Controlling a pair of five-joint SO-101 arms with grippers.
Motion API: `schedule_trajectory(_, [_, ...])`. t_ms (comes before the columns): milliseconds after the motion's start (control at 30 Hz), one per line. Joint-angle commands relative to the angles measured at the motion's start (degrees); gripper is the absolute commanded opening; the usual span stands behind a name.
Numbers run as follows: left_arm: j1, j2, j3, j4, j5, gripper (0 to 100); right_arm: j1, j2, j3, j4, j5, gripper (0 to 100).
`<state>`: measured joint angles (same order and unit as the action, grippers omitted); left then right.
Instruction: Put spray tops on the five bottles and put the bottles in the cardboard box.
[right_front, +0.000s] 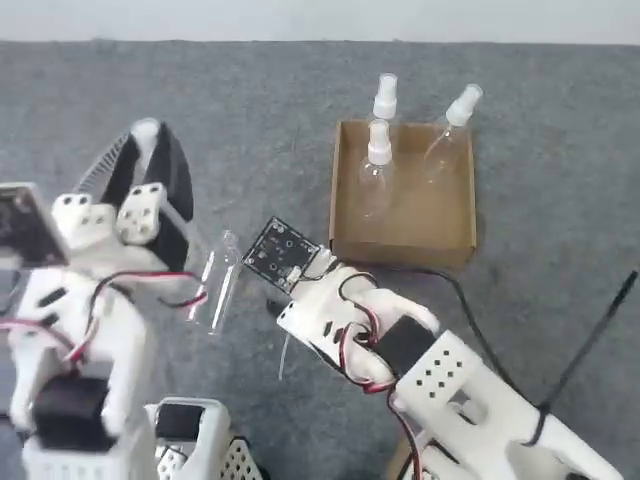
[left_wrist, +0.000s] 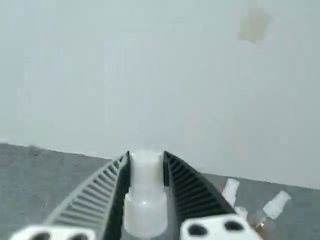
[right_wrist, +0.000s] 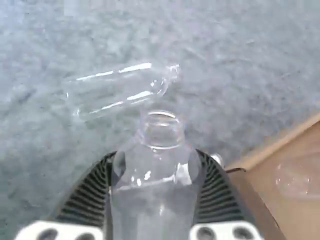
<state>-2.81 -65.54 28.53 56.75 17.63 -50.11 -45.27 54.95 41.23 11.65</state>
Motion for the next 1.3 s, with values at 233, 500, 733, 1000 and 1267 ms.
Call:
schedule_trajectory(233, [8.7, -0.7, 11.6, -12.0, 5.0, 1, -0.4, -2.7, 3.0, -10.2, -0.7, 2.6])
schedule_trajectory(500, [9.0, -0.7, 13.0, -11.1, 5.1, 1, -0.3, -2.7, 3.4, -9.4, -0.3, 2.7])
schedule_trajectory(733, [8.6, -0.8, 15.2, -3.7, 4.7, 1, -0.1, -3.7, 4.0, -9.6, -0.7, 0.5])
schedule_trajectory(1000, [9.9, -0.8, 16.4, -2.3, -0.3, 1, 2.9, -8.3, 13.4, -29.7, -11.7, 0.5])
schedule_trajectory(1267, [15.6, -0.9, 18.7, -2.3, -5.8, 1, 3.2, -8.5, 16.2, -32.9, -12.0, 0.6])
